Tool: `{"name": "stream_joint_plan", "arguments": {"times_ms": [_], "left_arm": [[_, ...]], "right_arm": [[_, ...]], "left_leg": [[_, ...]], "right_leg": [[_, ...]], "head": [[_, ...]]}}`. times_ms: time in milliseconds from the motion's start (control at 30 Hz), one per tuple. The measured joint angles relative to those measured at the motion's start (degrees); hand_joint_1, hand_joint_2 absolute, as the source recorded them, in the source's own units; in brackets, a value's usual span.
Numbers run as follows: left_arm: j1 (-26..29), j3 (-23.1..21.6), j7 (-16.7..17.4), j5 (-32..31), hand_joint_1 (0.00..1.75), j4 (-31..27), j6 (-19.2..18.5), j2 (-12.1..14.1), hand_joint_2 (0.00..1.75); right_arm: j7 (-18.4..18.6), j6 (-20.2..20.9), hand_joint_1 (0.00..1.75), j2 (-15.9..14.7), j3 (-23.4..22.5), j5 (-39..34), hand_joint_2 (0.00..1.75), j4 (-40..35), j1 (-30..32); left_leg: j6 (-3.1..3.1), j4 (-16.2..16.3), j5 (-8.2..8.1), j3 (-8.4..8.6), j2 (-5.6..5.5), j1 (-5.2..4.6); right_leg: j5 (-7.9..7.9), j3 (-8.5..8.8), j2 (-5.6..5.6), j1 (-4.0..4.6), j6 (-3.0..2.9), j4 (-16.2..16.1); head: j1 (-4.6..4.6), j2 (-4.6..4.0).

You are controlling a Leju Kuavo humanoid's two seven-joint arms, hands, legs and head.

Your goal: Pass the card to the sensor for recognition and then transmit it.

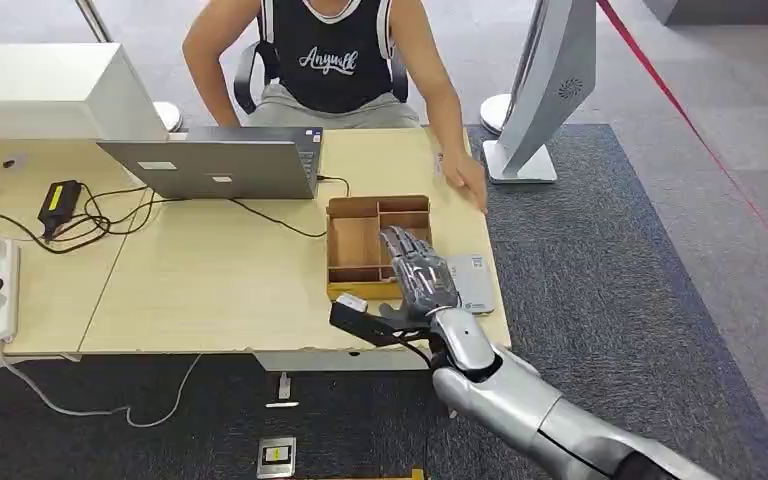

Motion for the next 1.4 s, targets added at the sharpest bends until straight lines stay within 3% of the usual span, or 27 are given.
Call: {"name": "stream_joint_plan", "arguments": {"times_ms": [200, 567, 1400], "left_arm": [[0.0, 0.0, 0.1, 0.0, 0.0, 0.0, -0.2, 0.0, 0.0], [0.0, 0.0, 0.1, -0.1, 0.0, 0.0, -0.2, 0.0, 0.0], [0.0, 0.0, -0.5, 0.3, 0.0, 0.0, 0.0, 0.0, 0.0]], "right_arm": [[2.2, -0.2, 0.0, 0.2, 0.0, 3.3, 1.75, 1.5, -0.3], [2.8, -0.1, 0.0, 1.5, 0.1, 5.4, 1.75, 3.7, -1.5], [0.2, 0.5, 0.0, 6.4, 1.1, 2.8, 1.75, 13.1, -5.2]], "left_leg": [[0.0, 0.0, 0.0, -0.01, 0.0, 0.0], [0.0, 0.0, 0.0, -0.01, 0.0, 0.0], [0.0, 0.0, 0.0, -0.01, -0.01, 0.0]], "right_leg": [[0.0, 0.0, 0.0, 0.0, 0.0, 0.0], [0.0, 0.01, 0.0, 0.0, 0.0, 0.0], [0.0, 0.0, 0.0, 0.0, 0.0, 0.0]], "head": [[0.0, 0.0], [0.0, 0.02], [0.0, 0.0]]}}
